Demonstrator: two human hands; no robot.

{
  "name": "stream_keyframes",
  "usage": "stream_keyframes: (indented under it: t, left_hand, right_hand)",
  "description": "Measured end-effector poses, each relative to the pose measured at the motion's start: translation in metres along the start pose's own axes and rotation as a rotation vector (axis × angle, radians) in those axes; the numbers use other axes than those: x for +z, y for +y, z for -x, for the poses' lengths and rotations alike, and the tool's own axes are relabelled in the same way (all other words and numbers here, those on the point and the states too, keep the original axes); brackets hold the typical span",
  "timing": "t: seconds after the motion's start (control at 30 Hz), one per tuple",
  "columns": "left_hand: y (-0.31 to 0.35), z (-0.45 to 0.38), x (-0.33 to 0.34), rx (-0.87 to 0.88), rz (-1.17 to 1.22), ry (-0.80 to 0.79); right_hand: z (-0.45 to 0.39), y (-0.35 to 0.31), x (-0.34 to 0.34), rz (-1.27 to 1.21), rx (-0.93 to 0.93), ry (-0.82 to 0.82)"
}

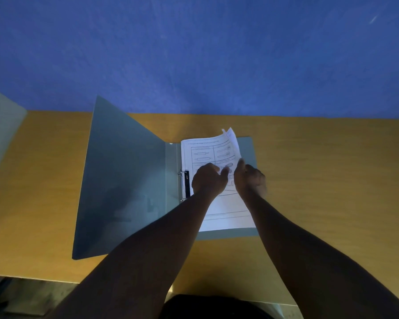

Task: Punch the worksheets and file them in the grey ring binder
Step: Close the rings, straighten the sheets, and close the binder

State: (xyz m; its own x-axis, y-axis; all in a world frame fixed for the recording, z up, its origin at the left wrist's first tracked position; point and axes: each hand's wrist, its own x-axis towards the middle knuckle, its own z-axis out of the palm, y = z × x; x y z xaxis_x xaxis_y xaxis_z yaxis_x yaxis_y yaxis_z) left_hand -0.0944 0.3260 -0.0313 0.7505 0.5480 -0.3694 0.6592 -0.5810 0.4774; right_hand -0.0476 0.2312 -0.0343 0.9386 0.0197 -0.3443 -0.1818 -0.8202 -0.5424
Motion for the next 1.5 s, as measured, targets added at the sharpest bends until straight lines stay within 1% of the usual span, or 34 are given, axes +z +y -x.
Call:
stream_keyframes:
  t: [0.07,0.13,0.23,0.3,0.5,0.6,0.77,0.83,0.9,1.0,1.1,1.2,1.27,1.4,1.5]
  left_hand:
    - [0.008,0.001,0.003,0.022,0.054,-0.041]
    - [0.015,0.004,0.004,0.031,0.096,-0.068]
    - [0.021,0.009,0.004,0.038,0.144,-0.101]
    - [0.020,0.009,0.006,0.029,0.180,-0.114]
    - [0.013,0.007,0.008,-0.019,0.232,-0.153]
    - [0.010,0.007,0.007,-0.041,0.284,-0.146]
    - [0.007,0.007,0.007,-0.027,0.326,-0.129]
    - [0.005,0.007,0.006,-0.047,0.350,-0.131]
    - [0.004,0.007,0.003,-0.122,0.377,-0.108]
    - [0.000,0.009,-0.003,-0.257,0.429,-0.018]
    - [-0.005,0.009,-0.009,-0.308,0.426,0.084]
    - [-0.013,0.009,-0.011,-0.339,0.467,0.149]
    - [-0.018,0.010,-0.013,-0.356,0.453,0.189]
    - [-0.022,0.015,-0.017,-0.302,0.390,0.287]
    - [-0.022,0.018,-0.016,-0.308,0.500,0.292]
  right_hand:
    - [0.001,-0.001,-0.004,-0.071,-0.029,-0.043]
    - [0.003,-0.001,-0.007,-0.170,-0.003,-0.075]
    - [0.007,0.000,-0.011,-0.315,0.018,-0.073]
    - [0.008,0.001,-0.013,-0.384,0.077,-0.076]
    - [0.012,0.004,-0.015,-0.369,0.044,-0.132]
    - [0.012,0.006,-0.018,-0.372,0.090,-0.150]
    - [0.010,0.010,-0.011,-0.383,0.113,-0.117]
    - [0.011,0.011,-0.012,-0.397,0.114,-0.091]
    - [0.009,0.013,-0.014,-0.350,0.099,-0.082]
    - [0.008,0.016,-0.016,-0.279,0.085,-0.093]
    - [0.010,0.019,-0.017,-0.265,0.076,-0.092]
    - [0.012,0.020,-0.017,-0.253,0.088,-0.088]
    - [0.013,0.020,-0.018,-0.246,0.097,-0.085]
    - [0.015,0.021,-0.019,-0.249,0.105,-0.077]
    - [0.014,0.022,-0.017,-0.258,0.096,-0.072]
